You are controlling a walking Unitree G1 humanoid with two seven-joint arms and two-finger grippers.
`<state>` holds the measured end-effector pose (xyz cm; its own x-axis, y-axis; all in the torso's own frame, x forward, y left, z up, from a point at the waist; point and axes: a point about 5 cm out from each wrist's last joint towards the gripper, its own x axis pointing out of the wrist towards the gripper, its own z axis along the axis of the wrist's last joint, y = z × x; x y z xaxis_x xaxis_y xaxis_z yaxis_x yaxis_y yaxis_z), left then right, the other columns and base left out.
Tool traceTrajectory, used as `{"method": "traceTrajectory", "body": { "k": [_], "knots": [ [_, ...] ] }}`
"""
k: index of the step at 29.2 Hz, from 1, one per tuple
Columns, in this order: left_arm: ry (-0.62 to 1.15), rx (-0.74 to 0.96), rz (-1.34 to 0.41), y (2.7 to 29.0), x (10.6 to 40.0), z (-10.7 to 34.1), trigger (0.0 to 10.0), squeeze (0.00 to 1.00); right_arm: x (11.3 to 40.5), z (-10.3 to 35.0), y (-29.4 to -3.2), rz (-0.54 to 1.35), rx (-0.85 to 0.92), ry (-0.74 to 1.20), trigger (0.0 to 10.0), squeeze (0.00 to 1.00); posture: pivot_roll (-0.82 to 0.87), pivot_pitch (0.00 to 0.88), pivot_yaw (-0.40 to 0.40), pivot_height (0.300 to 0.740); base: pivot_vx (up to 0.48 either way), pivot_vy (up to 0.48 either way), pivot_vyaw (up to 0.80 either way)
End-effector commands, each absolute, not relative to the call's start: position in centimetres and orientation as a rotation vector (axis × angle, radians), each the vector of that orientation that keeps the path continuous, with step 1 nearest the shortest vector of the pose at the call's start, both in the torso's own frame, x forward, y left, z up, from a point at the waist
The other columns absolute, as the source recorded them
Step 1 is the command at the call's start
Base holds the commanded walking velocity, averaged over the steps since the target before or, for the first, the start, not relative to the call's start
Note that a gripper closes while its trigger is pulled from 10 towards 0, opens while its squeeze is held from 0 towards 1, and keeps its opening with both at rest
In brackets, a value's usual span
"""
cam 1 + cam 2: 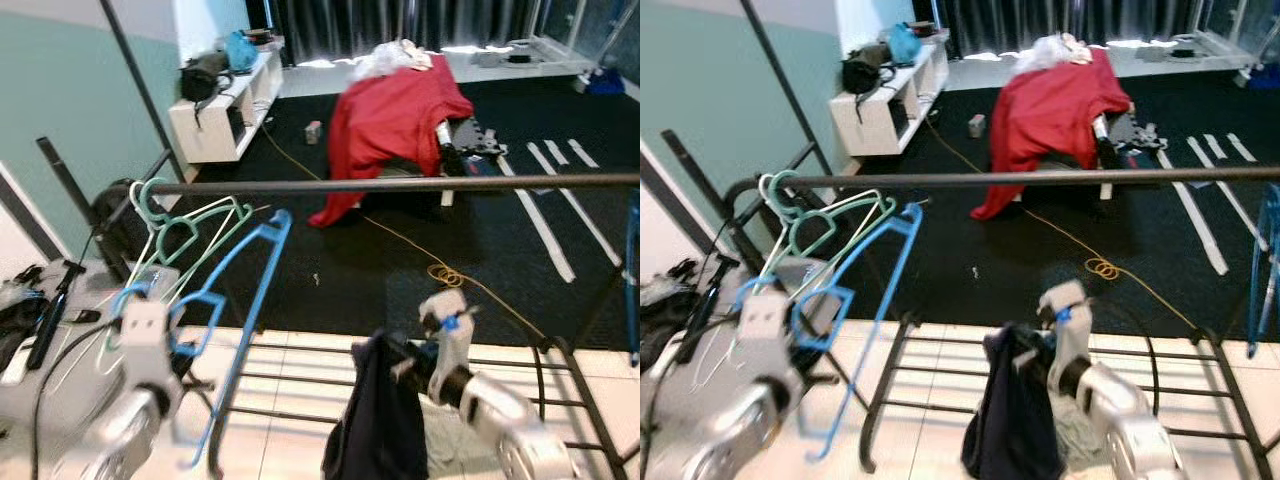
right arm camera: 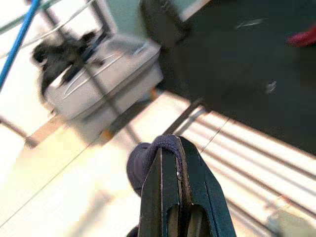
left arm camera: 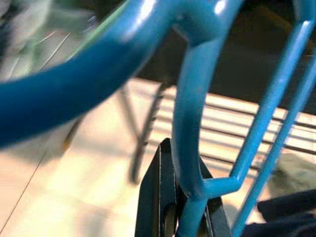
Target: Hang hanger
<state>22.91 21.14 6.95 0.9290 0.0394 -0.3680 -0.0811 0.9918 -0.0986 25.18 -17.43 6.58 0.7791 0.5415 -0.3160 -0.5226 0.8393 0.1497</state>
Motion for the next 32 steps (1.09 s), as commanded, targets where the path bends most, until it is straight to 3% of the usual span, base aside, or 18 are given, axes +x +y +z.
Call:
{"method": "traceTrajectory", "body": {
  "k": [1,6,15,32],
  "knots": [
    [0.350,-0.097,0.078,21.0,22.2,7.2,10.0,0.00,25.0,6.9,-16.7,0.609,0.061,0.324,10.0,0.00,-0.10,0.000,0.069,0.740,0.000,0.000,0.76],
    [0.274,-0.058,0.056,20.0,21.4,6.9,10.0,0.00,24.7,6.8,-16.7,0.594,0.095,0.320,10.0,0.00,-0.09,0.000,0.067,0.740,0.000,0.000,0.76],
    [0.242,-0.035,0.084,19.7,21.7,7.1,10.0,0.00,24.7,6.8,-16.7,0.587,0.101,0.309,10.0,0.00,-0.09,0.000,0.056,0.740,-0.400,0.000,0.75],
    [0.193,-0.067,0.144,20.7,23.5,7.3,10.0,0.00,24.7,6.8,-16.5,0.610,0.079,0.305,10.0,0.00,-0.09,0.000,0.053,0.740,0.000,0.000,0.75]
  ]
}}
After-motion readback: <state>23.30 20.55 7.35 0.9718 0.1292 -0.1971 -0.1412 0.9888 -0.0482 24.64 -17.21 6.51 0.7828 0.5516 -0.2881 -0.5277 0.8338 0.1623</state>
